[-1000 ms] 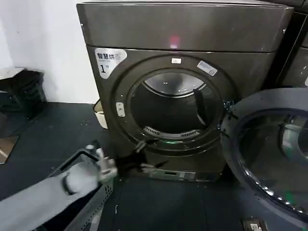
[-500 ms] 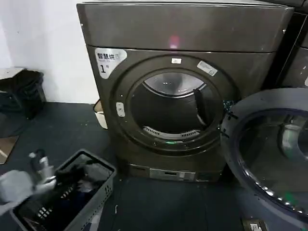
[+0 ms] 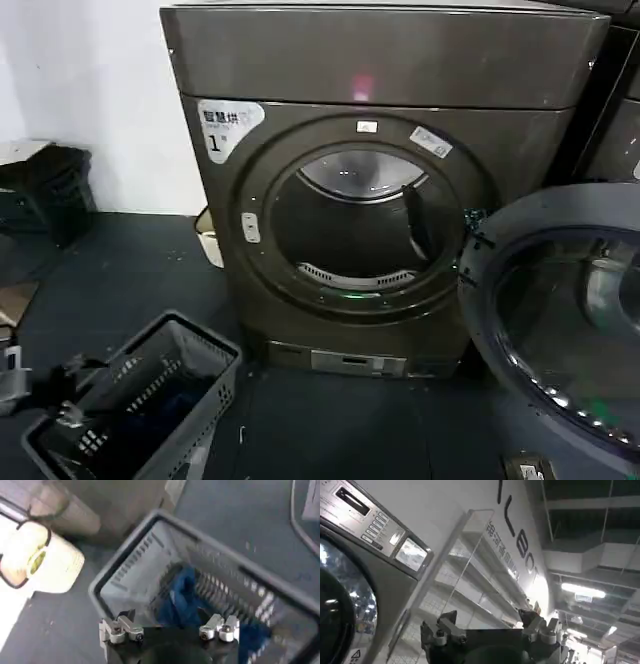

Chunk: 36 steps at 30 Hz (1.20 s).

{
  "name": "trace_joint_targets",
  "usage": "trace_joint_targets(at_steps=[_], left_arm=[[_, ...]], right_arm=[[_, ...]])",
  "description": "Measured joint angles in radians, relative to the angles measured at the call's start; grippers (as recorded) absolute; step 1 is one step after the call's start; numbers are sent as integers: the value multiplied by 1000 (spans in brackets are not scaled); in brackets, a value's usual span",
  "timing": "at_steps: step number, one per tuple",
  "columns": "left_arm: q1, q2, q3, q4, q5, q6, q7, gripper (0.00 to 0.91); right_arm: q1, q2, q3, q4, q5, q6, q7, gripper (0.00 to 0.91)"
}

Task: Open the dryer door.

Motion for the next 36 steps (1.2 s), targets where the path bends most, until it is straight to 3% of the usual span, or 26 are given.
trace_joint_targets(at_steps=[9, 36], left_arm=[[13, 12, -31, 42, 134, 9, 36, 907], [14, -18, -31, 63, 198, 10, 66, 907]], right_arm=[[2, 9, -8, -4, -21, 12, 2, 907], [-24, 15, 24, -4, -24, 15, -11, 907]])
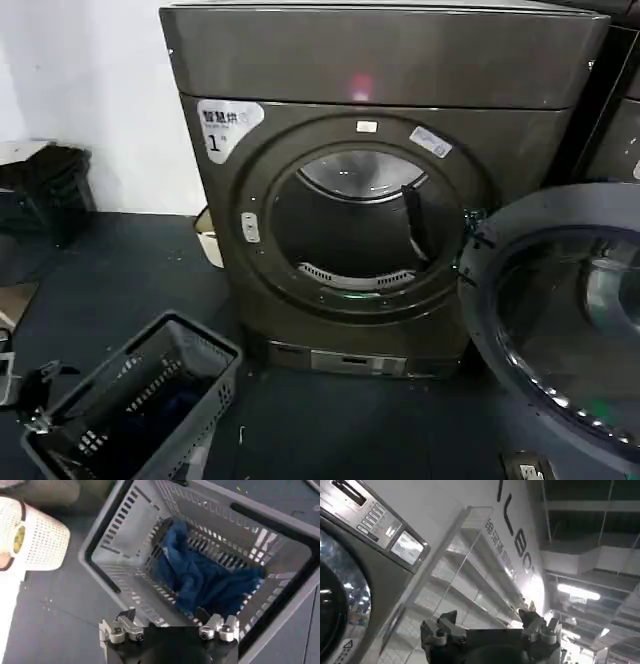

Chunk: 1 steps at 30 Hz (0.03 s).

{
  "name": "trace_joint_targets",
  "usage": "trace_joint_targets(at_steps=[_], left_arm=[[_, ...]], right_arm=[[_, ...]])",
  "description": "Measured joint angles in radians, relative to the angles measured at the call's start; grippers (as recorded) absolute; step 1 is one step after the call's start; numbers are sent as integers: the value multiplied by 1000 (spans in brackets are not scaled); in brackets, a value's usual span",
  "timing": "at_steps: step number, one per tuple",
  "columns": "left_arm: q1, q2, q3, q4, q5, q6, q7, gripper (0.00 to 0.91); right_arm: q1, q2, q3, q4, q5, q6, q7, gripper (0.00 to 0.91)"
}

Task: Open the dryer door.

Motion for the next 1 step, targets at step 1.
trace_joint_targets(at_steps=[1], left_arm=[[0, 0, 0, 0, 0, 0, 2, 907]], right_arm=[[0, 0, 1, -1, 0, -1, 0, 907]])
